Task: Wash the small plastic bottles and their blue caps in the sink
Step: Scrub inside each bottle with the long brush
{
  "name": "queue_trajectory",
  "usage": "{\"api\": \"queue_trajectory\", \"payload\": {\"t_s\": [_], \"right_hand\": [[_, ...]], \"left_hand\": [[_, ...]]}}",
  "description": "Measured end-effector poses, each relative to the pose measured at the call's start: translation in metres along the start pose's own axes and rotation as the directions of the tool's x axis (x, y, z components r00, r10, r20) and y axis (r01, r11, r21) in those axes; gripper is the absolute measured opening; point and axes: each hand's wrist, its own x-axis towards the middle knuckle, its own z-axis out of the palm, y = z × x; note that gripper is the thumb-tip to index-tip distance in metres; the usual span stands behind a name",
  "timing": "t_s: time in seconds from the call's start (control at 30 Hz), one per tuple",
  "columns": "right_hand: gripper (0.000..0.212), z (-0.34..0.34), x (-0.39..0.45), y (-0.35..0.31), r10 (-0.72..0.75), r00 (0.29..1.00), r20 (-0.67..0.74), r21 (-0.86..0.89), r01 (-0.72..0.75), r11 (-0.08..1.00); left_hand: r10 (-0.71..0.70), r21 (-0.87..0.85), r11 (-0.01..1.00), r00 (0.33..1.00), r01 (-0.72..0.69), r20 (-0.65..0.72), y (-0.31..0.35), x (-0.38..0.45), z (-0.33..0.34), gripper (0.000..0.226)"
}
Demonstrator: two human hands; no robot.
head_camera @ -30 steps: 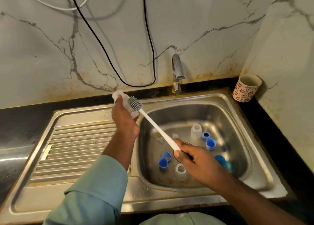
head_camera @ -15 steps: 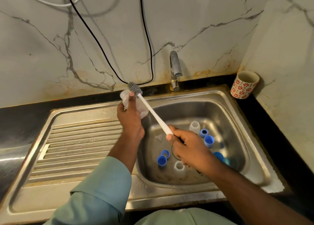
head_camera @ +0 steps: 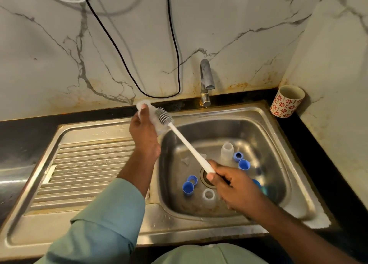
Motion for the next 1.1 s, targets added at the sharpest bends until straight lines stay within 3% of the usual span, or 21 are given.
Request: {"api": "queue_trajectory", "payload": {"t_s": [0.1,0.17,0.3,0.43,0.6,0.67,0.77,0.87,0.97,1.03,1.1], "right_hand": [[0.015,0.005,0.014,-0.006,0.024,0.998,-0.059,0.106,-0.018,0.994],[0.015,0.006,0.018,-0.009,-0.019,0.999,-0.050,0.070,0.022,0.997],[0.024,-0.002,0.001,0.001,-0.045,0.999,-0.002,-0.089,0.045,0.995],[0.021,0.003,0.016,-0.005,0.009,0.999,-0.046,0.086,-0.005,0.996],[0.028,-0.006,0.004,0.000,-0.027,0.999,0.018,-0.045,0.027,0.999],[0.029,-0.007,0.002,0.000,-0.019,1.000,0.021,-0.020,0.019,1.000],[0.021,-0.001,0.014,-0.008,0.020,1.000,-0.007,0.162,-0.018,0.987],[0.025,-0.005,0.010,-0.003,-0.031,0.999,-0.010,0.098,0.032,0.995],[0.033,-0.011,-0.003,0.005,-0.028,0.999,0.045,0.090,0.024,0.996],[0.028,-0.009,0.005,0.002,0.004,1.000,0.014,0.172,-0.006,0.985],[0.022,-0.007,0.012,-0.001,-0.007,1.000,-0.023,0.141,0.010,0.990]], "left_hand": [[0.020,0.100,0.995,0.995,-0.030,0.094,-0.015,-0.017,0.011,0.059],[-0.010,0.036,0.999,0.999,0.009,0.033,-0.012,-0.016,0.016,0.069],[-0.042,-0.102,0.994,0.990,0.028,-0.138,0.002,0.006,0.008,0.051],[-0.060,0.042,0.997,0.997,0.062,-0.043,-0.011,-0.012,0.017,0.039],[-0.138,-0.069,0.989,0.977,0.128,-0.162,0.015,0.008,0.011,0.034],[-0.134,-0.041,0.991,0.986,0.131,-0.101,0.012,0.006,0.009,0.037],[-0.137,0.040,0.990,0.991,0.137,0.002,-0.003,-0.014,0.020,0.048],[-0.134,0.001,0.991,0.990,0.134,-0.048,0.011,-0.005,0.016,0.061],[-0.124,-0.067,0.990,0.992,0.122,-0.024,0.017,0.002,0.005,0.056],[-0.116,0.011,0.993,0.992,0.115,0.044,0.007,-0.012,0.010,0.053],[-0.108,-0.003,0.994,0.994,0.108,0.036,0.001,-0.019,0.014,0.052]]}}
